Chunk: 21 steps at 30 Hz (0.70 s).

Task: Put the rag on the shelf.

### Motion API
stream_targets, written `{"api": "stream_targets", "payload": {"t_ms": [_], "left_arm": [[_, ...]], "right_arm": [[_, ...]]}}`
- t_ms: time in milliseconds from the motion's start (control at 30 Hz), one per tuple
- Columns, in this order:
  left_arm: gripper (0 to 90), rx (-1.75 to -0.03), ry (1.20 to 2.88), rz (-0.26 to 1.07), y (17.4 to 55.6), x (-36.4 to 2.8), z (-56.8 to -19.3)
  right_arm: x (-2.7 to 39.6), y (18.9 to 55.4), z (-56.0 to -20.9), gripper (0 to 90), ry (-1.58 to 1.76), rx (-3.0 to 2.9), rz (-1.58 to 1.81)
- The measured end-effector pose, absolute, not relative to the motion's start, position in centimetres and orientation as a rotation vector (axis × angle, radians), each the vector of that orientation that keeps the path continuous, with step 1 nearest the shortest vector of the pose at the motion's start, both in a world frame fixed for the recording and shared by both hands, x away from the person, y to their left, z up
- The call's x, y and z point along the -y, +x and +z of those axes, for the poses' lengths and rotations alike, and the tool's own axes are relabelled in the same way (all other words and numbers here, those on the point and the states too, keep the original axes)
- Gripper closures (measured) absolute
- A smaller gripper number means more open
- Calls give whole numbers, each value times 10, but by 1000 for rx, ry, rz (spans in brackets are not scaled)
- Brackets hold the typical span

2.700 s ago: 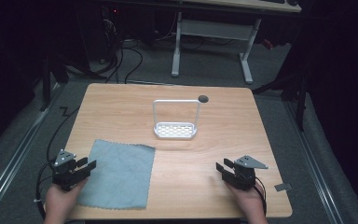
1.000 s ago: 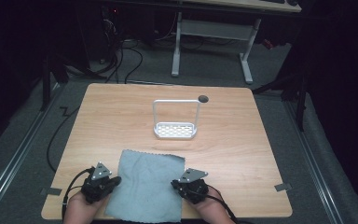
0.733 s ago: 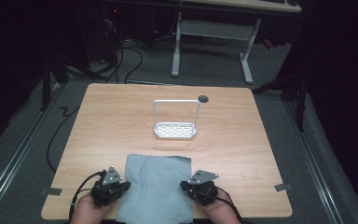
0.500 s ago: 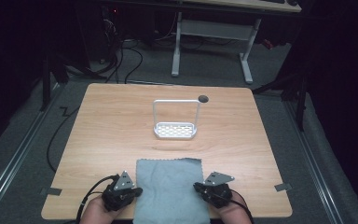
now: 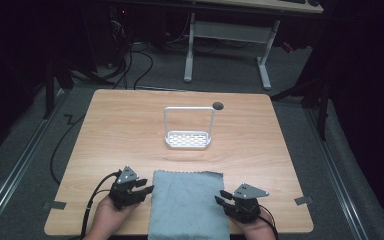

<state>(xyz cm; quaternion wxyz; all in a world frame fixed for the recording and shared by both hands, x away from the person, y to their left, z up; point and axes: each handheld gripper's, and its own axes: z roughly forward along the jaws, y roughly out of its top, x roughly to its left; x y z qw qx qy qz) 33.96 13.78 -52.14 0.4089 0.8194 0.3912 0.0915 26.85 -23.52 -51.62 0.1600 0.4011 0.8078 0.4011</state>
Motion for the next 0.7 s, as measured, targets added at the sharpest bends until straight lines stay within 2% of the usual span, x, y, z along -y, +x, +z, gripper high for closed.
{"api": "stream_targets", "payload": {"t_ms": [233,333,567,700], "left_arm": [[560,-1073,2072,311,364,-116,-529],[597,-1087,2072,347,367,-107,-529],[850,-1086,2066,370,364,-98,-530],[891,-1058,2043,350,362,-101,-534]], "right_arm": [[245,272,-514,672,1200,-2240,1146],[248,272,-513,670,1197,-2226,1144],[248,278,-514,601,1211,-2186,1112],[244,293,-514,571,1257,-2150,1086]]}}
